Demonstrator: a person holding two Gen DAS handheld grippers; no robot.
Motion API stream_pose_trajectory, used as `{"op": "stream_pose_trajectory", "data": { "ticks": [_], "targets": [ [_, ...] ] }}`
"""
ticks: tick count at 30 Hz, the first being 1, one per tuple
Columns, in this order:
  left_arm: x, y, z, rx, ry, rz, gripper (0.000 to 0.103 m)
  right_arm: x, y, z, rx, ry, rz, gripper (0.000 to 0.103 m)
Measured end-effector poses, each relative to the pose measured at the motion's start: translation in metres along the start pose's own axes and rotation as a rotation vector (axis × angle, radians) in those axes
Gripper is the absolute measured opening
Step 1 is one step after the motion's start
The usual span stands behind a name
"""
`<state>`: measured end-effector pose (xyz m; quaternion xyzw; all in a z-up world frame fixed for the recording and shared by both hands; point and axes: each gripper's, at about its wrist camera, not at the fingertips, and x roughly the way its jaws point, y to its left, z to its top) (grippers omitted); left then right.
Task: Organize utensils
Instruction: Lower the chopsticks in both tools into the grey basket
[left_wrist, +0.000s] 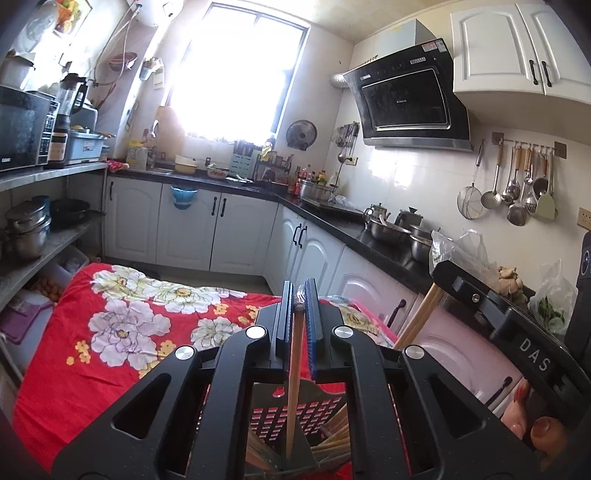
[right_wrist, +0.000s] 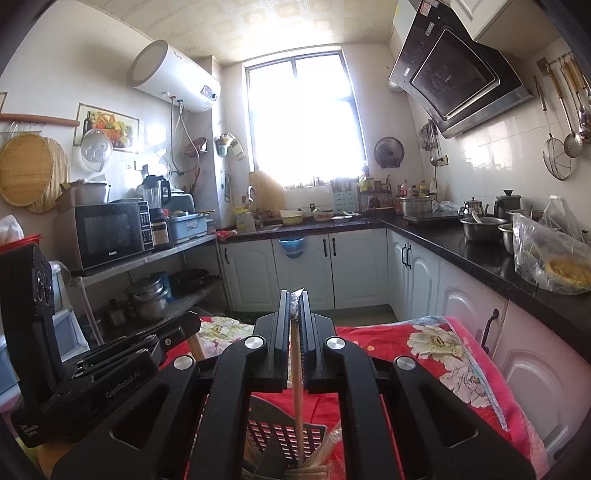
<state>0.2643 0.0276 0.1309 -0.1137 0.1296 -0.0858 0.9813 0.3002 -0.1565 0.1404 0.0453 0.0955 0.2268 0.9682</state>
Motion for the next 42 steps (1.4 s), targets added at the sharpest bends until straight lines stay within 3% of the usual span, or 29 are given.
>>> {"op": "stream_pose_trajectory", "data": {
  "ticks": [20,38,42],
  "targets": [
    [-0.007,0.002,-0.035,0.016,0.050,-0.020,0.004,-0.007,0.002,-0.037,0.005,0.104,-0.007,0.005],
    [-0.024,0.003,-0.043,0.014,0.090,-0.010,0.004,-0.020,-0.009,-0.054,0.043,0.157,-0.015,0.007],
    [-0.027,0.004,-0.045,0.002,0.115,-0.013,0.011,-0.024,-0.009,-0.055,0.044,0.159,-0.014,0.013]
  ]
}}
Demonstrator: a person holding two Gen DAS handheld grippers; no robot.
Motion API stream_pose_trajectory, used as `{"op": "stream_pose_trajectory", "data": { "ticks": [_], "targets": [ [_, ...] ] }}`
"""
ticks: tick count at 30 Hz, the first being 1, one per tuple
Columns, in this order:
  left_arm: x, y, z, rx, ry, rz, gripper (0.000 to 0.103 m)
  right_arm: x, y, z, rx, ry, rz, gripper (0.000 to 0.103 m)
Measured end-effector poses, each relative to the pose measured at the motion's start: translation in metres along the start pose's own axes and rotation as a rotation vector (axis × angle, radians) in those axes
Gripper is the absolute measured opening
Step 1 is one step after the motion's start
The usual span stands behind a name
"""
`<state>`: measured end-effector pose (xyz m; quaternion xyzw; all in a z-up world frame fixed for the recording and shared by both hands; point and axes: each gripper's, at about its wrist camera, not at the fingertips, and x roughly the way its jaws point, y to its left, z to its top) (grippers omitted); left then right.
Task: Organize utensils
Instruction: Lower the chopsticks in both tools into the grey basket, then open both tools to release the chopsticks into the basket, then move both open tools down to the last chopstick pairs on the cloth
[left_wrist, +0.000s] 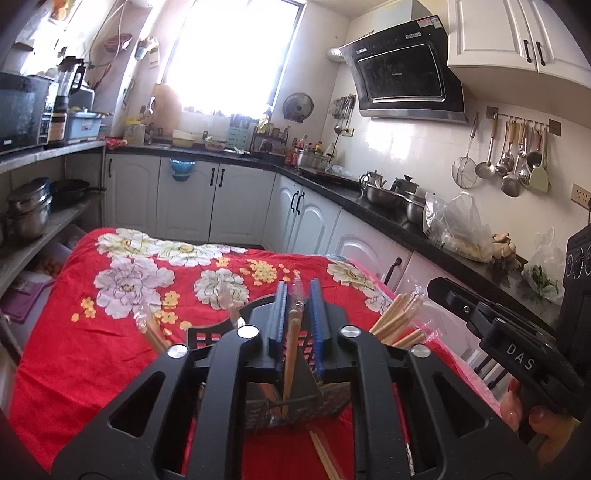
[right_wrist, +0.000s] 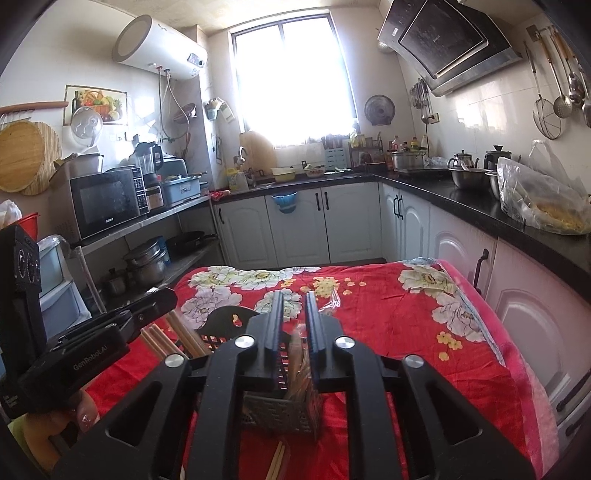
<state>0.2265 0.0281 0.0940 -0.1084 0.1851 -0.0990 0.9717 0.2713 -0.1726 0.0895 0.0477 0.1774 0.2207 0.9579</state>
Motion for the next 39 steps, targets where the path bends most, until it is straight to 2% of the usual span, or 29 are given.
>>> {"op": "stream_pose_trajectory", "data": {
  "ticks": [8,20,25,33,39],
  "targets": [
    [-0.008,0.000,-0.007,-0.015,0.026,-0.006,0.027,-0.012,-0.001,-0.007,0.001,0.008,0.008,0.020],
    [-0.028,-0.002,-0.012,-0.032,0.012,-0.038,0.053,-0.028,-0.001,-0.018,0.021,0.029,0.017,0.030],
    [-0.039,-0.006,-0.013,-0.023,-0.001,-0.051,0.068,-0.034,-0.003,-0.023,0.027,0.037,0.014,0.033],
    [-0.055,-0.004,-0.023,-0.032,-0.011,-0.049,0.092,-0.042,-0.003,-0.038,0.027,0.061,0.011,0.046],
    [-0.061,0.000,-0.033,-0.048,0.004,-0.040,0.092,-0.047,-0.001,-0.050,0.027,0.081,0.014,0.052]
  ]
}}
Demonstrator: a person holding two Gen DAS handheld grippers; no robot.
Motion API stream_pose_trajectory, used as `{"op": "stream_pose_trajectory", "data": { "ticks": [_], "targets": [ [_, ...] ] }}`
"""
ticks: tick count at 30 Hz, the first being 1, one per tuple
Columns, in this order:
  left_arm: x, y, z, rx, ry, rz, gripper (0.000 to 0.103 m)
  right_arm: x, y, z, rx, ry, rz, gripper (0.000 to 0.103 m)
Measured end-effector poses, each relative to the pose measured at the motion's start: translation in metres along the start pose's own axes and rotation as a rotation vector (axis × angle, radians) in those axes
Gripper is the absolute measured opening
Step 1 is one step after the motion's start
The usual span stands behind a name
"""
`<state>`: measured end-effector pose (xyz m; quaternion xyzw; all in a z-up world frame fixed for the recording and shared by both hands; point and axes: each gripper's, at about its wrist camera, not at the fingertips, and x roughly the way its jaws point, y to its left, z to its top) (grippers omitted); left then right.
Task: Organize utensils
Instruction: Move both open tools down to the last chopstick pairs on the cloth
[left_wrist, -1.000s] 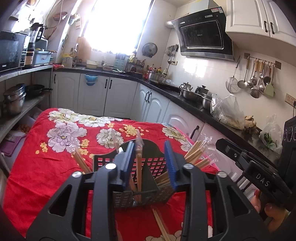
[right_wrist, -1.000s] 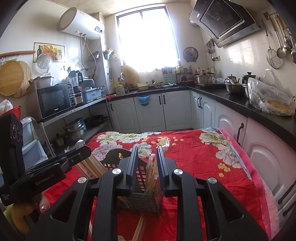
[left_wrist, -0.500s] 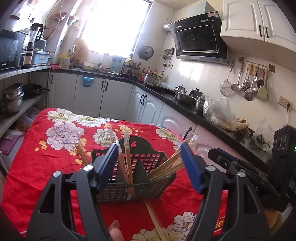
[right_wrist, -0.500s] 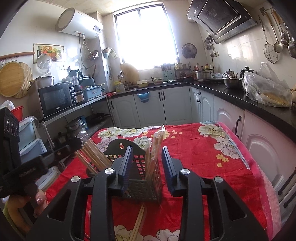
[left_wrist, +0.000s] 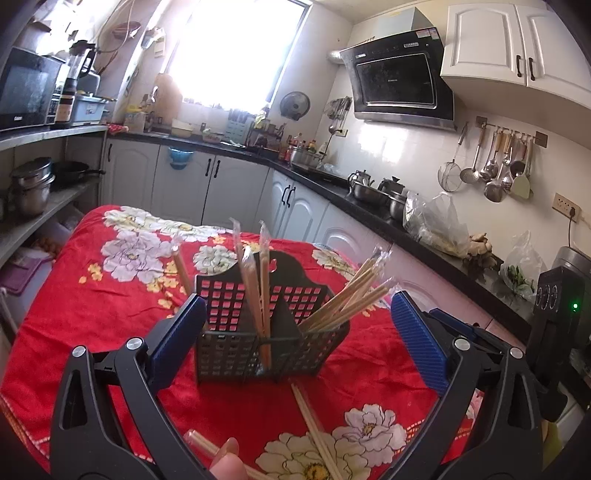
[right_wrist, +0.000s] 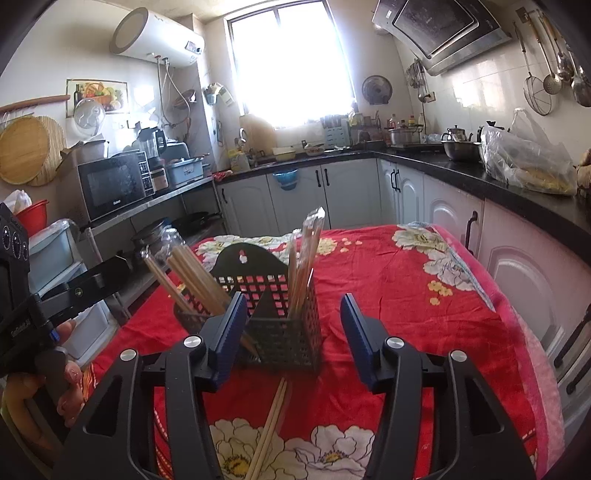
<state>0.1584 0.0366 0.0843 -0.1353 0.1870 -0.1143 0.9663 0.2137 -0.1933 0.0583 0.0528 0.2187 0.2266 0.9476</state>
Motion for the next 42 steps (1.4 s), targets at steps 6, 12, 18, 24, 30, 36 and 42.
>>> {"op": "stream_pose_trajectory", "data": {
  "ticks": [6,12,18,24,30,36,42],
  "targets": [
    [-0.005,0.003,-0.010,-0.005,0.017,0.010,0.092,-0.004,0.002,-0.010,-0.001,0.014,0.006,0.058],
    [-0.009,0.008,-0.020,-0.017,0.034,0.020,0.092,-0.007,0.006,-0.020,-0.011,0.035,0.011,0.061],
    [-0.012,0.014,-0.028,-0.029,0.048,0.031,0.092,-0.008,0.008,-0.031,-0.019,0.060,0.011,0.062],
    [-0.011,0.021,-0.038,-0.034,0.080,0.045,0.092,-0.003,0.013,-0.042,-0.030,0.096,0.023,0.062],
    [-0.008,0.036,-0.051,-0.067,0.121,0.066,0.092,0.004,0.017,-0.050,-0.041,0.130,0.030,0.062],
    [-0.006,0.047,-0.066,-0.068,0.168,0.087,0.092,0.010,0.020,-0.055,-0.050,0.158,0.035,0.062],
    [-0.003,0.058,-0.080,-0.085,0.221,0.101,0.092,0.018,0.024,-0.061,-0.058,0.188,0.041,0.062]
  ]
}}
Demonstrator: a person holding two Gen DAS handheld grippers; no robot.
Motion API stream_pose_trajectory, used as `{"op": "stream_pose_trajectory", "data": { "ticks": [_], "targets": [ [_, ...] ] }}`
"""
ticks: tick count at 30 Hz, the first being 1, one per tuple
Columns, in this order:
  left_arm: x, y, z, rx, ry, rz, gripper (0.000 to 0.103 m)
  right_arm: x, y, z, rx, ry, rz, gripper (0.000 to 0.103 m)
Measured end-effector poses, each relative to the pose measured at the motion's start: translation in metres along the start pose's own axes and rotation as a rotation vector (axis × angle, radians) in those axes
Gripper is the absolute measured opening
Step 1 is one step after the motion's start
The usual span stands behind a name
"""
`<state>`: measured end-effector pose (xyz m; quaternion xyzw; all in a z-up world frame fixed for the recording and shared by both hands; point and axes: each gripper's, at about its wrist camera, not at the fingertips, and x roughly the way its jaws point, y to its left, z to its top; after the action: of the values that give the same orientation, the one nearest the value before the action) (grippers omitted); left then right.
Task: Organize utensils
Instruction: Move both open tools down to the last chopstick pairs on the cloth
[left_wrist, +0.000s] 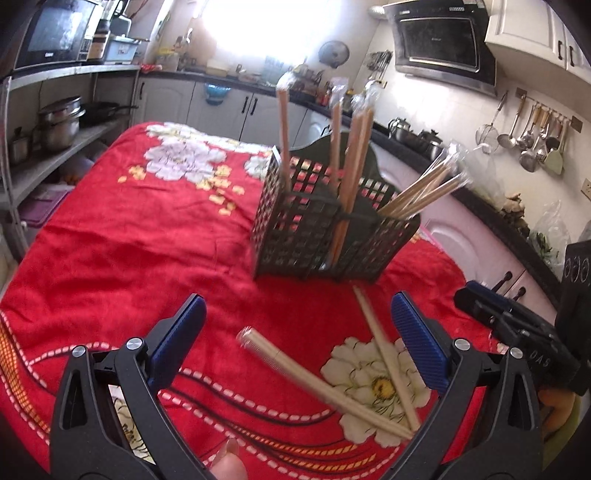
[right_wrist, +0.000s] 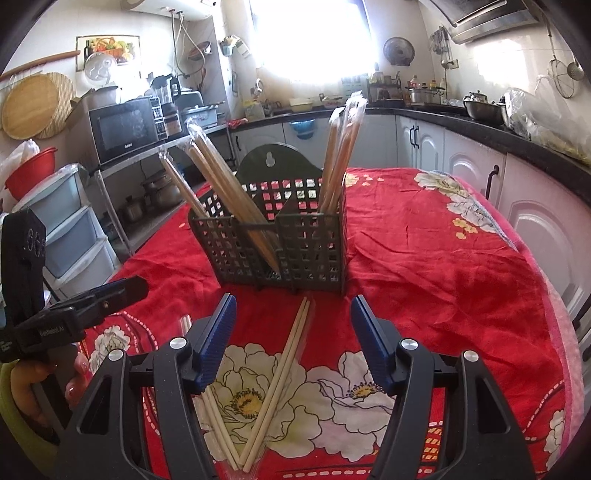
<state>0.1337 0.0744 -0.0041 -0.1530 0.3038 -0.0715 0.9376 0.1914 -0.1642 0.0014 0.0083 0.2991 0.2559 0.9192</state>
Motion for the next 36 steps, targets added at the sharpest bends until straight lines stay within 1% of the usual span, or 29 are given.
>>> {"op": "stream_pose_trajectory", "data": {
  "ticks": [9,17,18,19,21,22,23,25,27,36],
  "targets": [
    [0.012,0.020,-0.016,-0.054,0.093,0.003,0.092,0.014,0.002,-0.004,0.001,0.054,0.010,0.062],
    [0.023,0.028,-0.026,-0.102,0.164,-0.047,0.092,0.037,-0.005,-0.007,0.028,0.126,0.017,0.062],
    [0.024,0.028,-0.027,-0.103,0.169,-0.052,0.088,0.042,-0.006,-0.008,0.030,0.138,0.019,0.062],
    [0.026,0.027,-0.028,-0.103,0.179,-0.062,0.080,0.045,-0.007,-0.008,0.032,0.146,0.018,0.062],
    [0.030,0.026,-0.030,-0.106,0.199,-0.083,0.070,0.052,-0.007,-0.008,0.034,0.163,0.018,0.062],
    [0.033,0.025,-0.031,-0.109,0.214,-0.099,0.067,0.057,-0.007,-0.008,0.035,0.173,0.018,0.062],
    [0.036,0.025,-0.032,-0.116,0.230,-0.109,0.067,0.061,-0.008,-0.007,0.035,0.181,0.017,0.062],
    [0.041,0.026,-0.035,-0.125,0.250,-0.114,0.062,0.070,-0.007,-0.006,0.033,0.196,0.020,0.062],
    [0.045,0.026,-0.036,-0.130,0.262,-0.116,0.060,0.077,-0.007,-0.005,0.026,0.209,0.018,0.062],
    [0.053,0.031,-0.032,-0.160,0.275,-0.130,0.060,0.118,0.002,-0.005,-0.008,0.271,0.000,0.062]
  ]
}}
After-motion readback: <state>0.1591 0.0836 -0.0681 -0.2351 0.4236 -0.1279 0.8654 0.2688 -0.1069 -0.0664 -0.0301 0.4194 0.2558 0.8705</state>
